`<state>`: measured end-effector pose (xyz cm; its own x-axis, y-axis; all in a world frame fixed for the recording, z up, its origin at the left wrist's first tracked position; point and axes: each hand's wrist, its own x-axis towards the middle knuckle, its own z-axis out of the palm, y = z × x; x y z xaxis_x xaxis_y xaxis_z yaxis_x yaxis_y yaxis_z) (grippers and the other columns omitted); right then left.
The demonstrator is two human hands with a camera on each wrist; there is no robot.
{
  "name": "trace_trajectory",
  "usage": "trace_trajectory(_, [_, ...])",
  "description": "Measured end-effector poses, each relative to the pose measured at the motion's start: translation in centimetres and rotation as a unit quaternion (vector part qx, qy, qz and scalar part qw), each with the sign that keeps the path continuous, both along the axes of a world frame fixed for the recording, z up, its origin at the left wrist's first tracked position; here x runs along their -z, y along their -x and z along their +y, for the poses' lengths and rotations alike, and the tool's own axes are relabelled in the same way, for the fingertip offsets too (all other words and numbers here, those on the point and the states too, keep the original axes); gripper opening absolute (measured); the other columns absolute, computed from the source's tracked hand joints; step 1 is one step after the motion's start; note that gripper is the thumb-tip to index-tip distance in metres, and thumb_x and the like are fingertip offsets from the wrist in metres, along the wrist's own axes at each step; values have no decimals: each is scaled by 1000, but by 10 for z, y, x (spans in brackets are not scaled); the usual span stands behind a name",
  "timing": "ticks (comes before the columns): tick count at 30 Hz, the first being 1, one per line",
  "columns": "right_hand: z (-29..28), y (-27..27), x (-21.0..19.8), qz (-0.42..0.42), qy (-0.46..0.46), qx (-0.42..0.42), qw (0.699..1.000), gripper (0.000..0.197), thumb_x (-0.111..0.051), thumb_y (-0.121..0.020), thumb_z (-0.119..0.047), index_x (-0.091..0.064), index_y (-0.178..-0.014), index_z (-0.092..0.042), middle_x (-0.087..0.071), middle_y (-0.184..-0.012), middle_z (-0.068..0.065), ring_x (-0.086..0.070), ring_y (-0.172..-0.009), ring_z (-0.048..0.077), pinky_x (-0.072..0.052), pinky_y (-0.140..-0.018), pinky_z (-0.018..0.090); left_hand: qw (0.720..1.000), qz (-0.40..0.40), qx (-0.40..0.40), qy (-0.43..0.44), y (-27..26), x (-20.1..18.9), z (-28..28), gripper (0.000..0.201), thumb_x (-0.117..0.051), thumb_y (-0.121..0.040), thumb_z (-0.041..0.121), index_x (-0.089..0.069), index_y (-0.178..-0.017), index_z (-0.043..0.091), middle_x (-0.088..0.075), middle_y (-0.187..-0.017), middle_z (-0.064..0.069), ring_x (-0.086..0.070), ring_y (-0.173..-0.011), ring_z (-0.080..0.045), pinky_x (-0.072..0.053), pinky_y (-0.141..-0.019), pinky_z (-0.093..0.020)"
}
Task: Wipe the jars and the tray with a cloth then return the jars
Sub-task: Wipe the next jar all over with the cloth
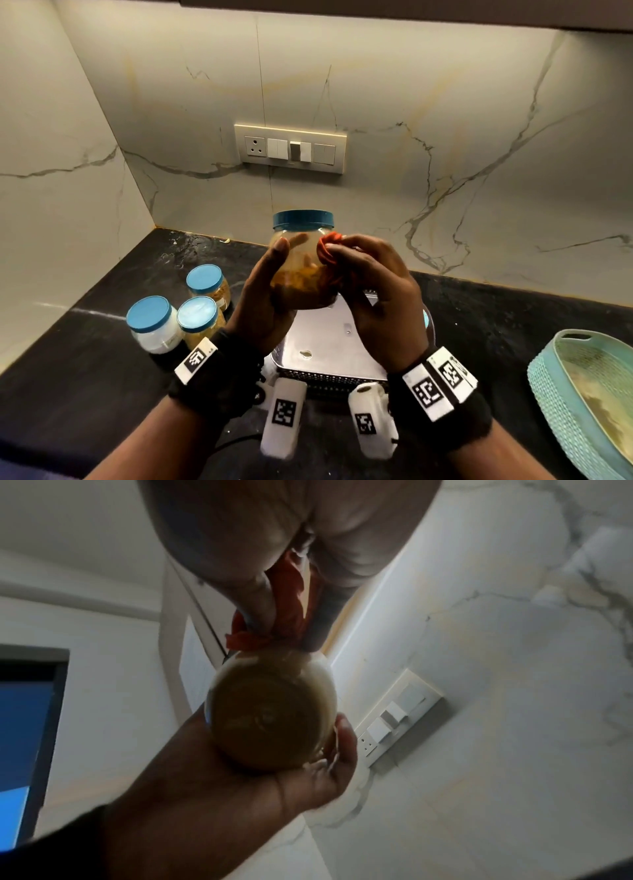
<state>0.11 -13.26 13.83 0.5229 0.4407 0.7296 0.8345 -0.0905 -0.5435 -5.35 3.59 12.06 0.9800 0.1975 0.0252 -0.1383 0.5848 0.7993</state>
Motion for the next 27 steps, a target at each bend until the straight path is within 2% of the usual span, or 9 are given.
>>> trace_trajectory(4, [1,-10,2,-47,47,11,998,51,-68,-80,11,-67,-126,-11,-59,-130,8,-55,-124,21,-51,-100,36,997,24,-9,-70,1,0,6,61,-60,-92,44,-48,-144,13,-58,-141,-21,-64,-123,-38,-60,-85,-50])
trace_trajectory(9, [9,4,8,-105,89,5,990,40,-68,-83,1,-70,-121,-12,-59,-128,14,-56,-117,31,-51,-95,40,993,25,-7,-115,-3,1,1,96,-76,-74,69,-50,-138,1,-56,-133,-35,-62,-122,-44,-47,-97,-71])
trace_trajectory(11, [7,15,17,-152,125,3,981,34,-70,-86,-5,-72,-118,-14,-59,-125,15,-56,-114,33,-53,-90,41,994,41,-14,-103,-4,0,3,105,-79,-68,70,-48,-138,-2,-52,-132,-39,-61,-117,-45,-45,-100,-69])
trace_trajectory(13, [0,18,21,-175,146,-14,974,30,-71,-87,-9,-72,-116,-16,-60,-123,15,-57,-110,33,-54,-85,42,993,52,-26,-104,-4,-1,6,107,-85,-61,68,-49,-137,2,-59,-130,-32,-65,-115,-43,-53,-97,-60])
trace_trajectory(15, [-2,10,16,-136,123,-16,983,35,-72,-83,-5,-71,-116,-15,-60,-122,14,-59,-109,30,-55,-86,39,992,48,-26,-117,-3,0,5,98,-86,-60,67,-54,-128,4,-64,-122,-25,-68,-107,-39,-58,-87,-57])
trace_trajectory(19, [6,-13,-3,-21,20,46,999,46,-73,-73,7,-70,-115,-11,-60,-116,7,-55,-108,10,-49,-94,19,994,37,-18,-98,-3,4,-1,92,-83,-71,61,-51,-136,4,-58,-135,-29,-60,-122,-48,-47,-97,-73])
trace_trajectory(22, [10,4,2,-67,57,31,996,46,-70,-75,5,-70,-118,-13,-58,-123,9,-56,-114,21,-52,-94,31,997,38,-17,-72,-5,3,3,90,-77,-82,56,-45,-140,-5,-50,-139,-37,-50,-128,-57,-41,-103,-74])
trace_trajectory(25, [5,20,14,-150,104,-4,983,37,-73,-81,-1,-71,-116,-13,-60,-124,15,-57,-113,33,-53,-92,40,996,40,-21,-76,-2,0,10,100,-81,-76,59,-42,-140,-8,-55,-127,-33,-60,-109,-50,-54,-84,-54])
trace_trajectory(27, [4,8,9,-114,83,-5,990,40,-71,-79,3,-71,-117,-12,-60,-123,12,-58,-113,29,-52,-93,38,996,37,-7,-81,-1,1,10,98,-82,-74,57,-44,-140,-4,-55,-131,-36,-61,-112,-52,-56,-88,-60])
